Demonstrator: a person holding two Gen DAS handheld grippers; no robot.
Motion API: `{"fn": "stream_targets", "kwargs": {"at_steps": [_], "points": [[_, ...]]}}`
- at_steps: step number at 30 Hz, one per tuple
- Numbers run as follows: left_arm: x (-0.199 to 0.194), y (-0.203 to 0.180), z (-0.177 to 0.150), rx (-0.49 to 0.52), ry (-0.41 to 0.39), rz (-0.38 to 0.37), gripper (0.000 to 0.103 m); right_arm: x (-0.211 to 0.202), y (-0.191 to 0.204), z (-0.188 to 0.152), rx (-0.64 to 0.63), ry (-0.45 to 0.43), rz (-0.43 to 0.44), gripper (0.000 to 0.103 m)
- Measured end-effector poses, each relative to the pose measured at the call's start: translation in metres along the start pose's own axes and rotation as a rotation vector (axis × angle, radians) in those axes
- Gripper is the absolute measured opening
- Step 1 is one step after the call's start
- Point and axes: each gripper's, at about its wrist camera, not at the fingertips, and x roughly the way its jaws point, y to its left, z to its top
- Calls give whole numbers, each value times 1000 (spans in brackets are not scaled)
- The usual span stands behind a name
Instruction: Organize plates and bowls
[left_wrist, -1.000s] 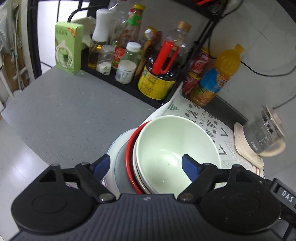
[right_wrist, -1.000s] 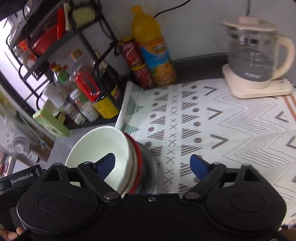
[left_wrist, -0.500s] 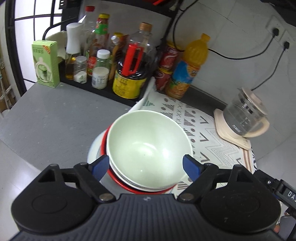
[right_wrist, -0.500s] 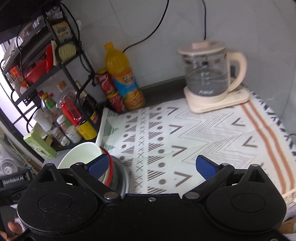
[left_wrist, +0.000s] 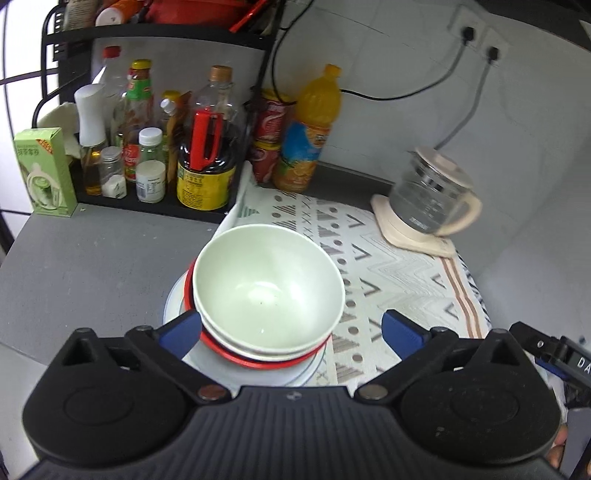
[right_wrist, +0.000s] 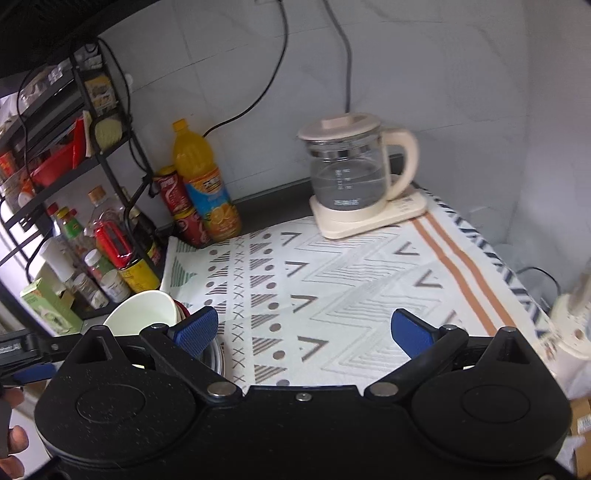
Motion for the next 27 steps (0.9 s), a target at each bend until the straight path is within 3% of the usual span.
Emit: {"fn": "stream_targets", "kwargs": {"at_steps": [9, 27], "points": [[-41, 24, -19, 83, 13, -71, 103, -62, 19, -33, 52, -63, -53, 103], [-106, 66, -51, 153, 7, -148, 103, -130, 59, -87, 51, -111, -110, 103]]}}
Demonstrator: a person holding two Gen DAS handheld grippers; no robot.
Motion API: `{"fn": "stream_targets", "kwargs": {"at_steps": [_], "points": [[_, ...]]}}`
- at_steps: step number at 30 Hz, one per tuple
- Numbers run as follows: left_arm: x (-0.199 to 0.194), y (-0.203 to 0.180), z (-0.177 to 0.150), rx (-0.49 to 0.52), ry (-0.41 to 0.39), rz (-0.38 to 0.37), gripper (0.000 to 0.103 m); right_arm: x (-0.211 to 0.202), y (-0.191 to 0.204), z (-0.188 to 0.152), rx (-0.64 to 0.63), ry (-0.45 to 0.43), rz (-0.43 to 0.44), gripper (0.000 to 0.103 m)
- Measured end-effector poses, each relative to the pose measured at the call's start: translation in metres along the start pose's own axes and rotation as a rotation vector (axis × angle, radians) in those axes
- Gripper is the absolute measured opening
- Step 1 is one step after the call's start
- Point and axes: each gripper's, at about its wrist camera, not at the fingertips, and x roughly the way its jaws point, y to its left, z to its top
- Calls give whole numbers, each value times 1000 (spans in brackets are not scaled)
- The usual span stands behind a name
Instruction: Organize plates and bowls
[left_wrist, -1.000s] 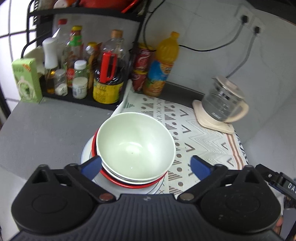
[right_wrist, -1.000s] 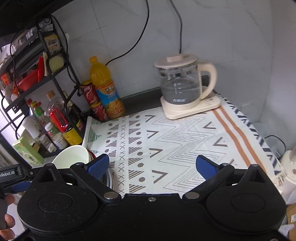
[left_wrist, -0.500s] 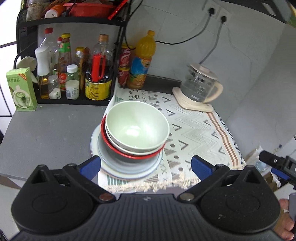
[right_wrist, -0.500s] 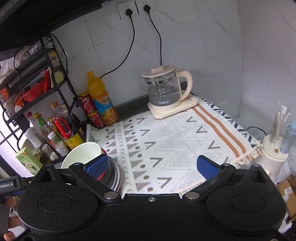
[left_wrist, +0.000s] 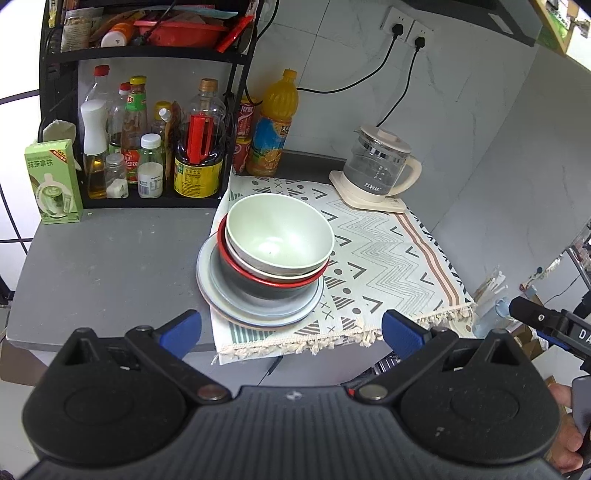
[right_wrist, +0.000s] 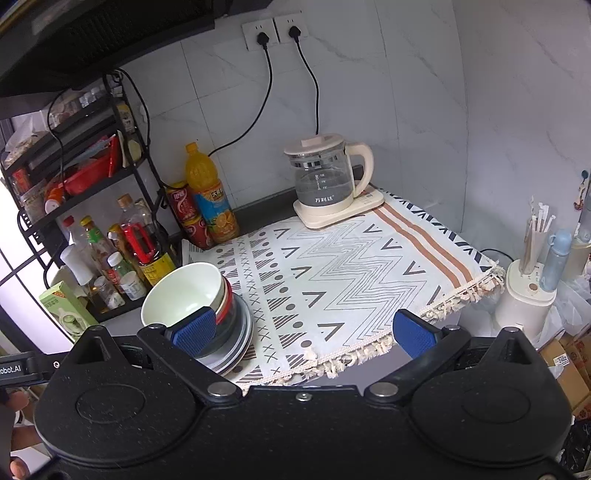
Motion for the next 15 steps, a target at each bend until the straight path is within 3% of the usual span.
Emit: {"fn": "stream_targets", "kwargs": {"at_steps": [15], "points": [[-44, 23, -26, 74, -17, 28, 103, -38, 19, -34, -24, 6, -28, 103]]}}
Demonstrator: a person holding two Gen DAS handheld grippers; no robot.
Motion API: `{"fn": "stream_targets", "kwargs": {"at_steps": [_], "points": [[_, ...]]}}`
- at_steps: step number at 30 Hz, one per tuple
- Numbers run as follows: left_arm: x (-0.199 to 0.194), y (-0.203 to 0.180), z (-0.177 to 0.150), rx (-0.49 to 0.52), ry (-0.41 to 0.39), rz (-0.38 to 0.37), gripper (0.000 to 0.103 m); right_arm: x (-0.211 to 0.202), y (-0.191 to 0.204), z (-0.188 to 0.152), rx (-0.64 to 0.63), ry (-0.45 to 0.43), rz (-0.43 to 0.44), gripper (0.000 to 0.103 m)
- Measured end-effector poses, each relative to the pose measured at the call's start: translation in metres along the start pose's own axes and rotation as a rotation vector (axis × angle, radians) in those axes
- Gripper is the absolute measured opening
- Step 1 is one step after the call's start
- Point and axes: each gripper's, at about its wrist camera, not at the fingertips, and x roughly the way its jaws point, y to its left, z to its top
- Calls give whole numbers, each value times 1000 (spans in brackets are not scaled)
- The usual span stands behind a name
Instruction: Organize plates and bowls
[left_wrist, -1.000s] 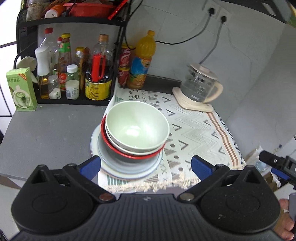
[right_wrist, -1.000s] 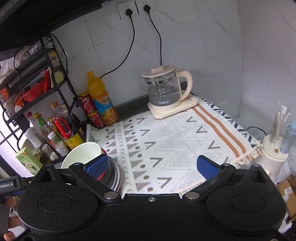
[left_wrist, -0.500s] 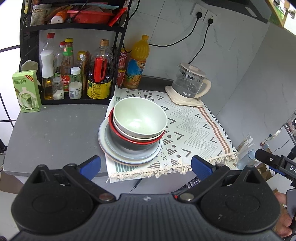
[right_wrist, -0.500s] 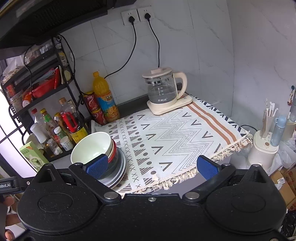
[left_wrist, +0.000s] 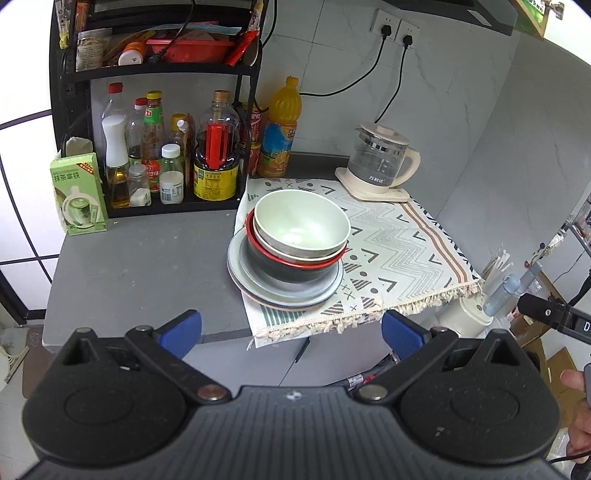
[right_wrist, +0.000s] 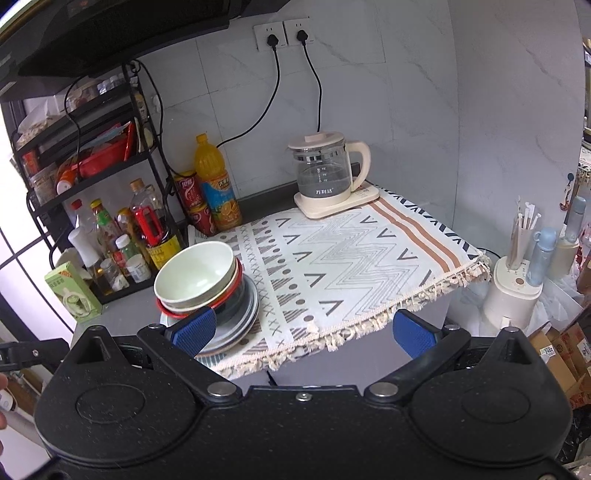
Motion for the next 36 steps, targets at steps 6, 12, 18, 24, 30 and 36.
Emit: {"fn": "stream_targets", "kwargs": {"at_steps": [6, 12, 18, 24, 30, 36], "points": [[-8, -2, -9, -15, 2, -10, 103, -13, 5, -10, -23, 5, 15, 103], [-14, -5, -17, -47, 6, -12, 103, -22, 12, -17, -67, -3, 27, 103], [-25, -14, -19, -27, -20, -1, 103, -25, 14, -22, -71, 13, 53, 103], [-30, -17, -20, -13, -27, 2, 103, -30, 16, -24, -70, 7, 58, 103], [-28, -16, -22, -11, -18, 2, 103, -32, 17, -25, -82, 11, 40, 103], [-28, -15, -23, -9, -28, 5, 103, -35, 17, -26, -80, 12, 36, 103]]}}
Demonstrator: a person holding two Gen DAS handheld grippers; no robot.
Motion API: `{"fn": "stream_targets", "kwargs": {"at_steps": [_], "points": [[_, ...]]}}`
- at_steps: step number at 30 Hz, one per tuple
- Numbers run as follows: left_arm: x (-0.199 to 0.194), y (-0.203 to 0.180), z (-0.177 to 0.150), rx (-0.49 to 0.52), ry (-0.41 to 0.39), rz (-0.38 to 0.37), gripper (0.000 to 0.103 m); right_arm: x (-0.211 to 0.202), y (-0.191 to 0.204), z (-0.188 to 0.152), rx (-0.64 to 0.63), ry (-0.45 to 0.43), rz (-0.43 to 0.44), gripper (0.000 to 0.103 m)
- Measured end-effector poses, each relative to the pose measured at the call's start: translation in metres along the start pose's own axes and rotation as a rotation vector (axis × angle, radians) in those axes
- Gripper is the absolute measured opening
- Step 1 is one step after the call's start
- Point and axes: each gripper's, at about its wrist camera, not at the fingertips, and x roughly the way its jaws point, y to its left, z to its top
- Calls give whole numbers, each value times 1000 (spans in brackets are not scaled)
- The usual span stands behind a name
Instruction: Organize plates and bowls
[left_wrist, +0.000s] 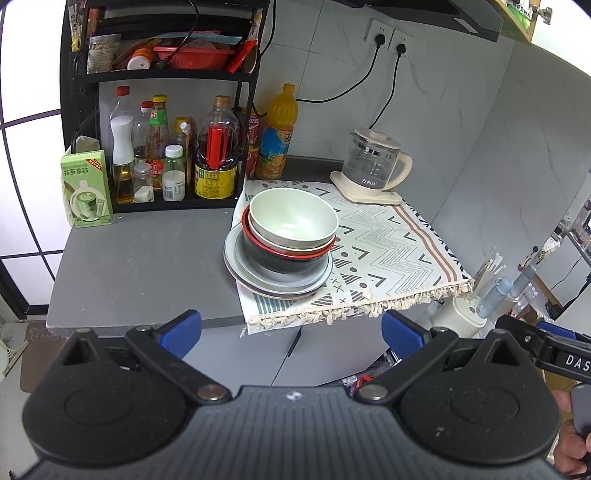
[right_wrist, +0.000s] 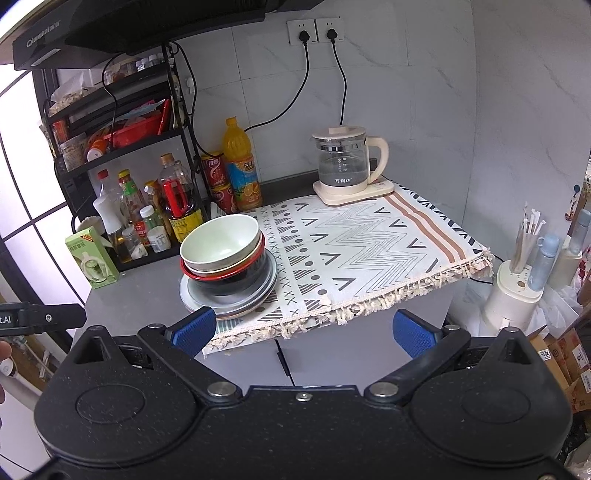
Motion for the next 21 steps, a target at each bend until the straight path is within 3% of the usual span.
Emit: {"fn": "stream_targets", "kwargs": {"at_steps": [21], "points": [[6, 12, -5, -2, 30, -3, 103, -4, 12, 0, -20, 19, 12, 103]]}}
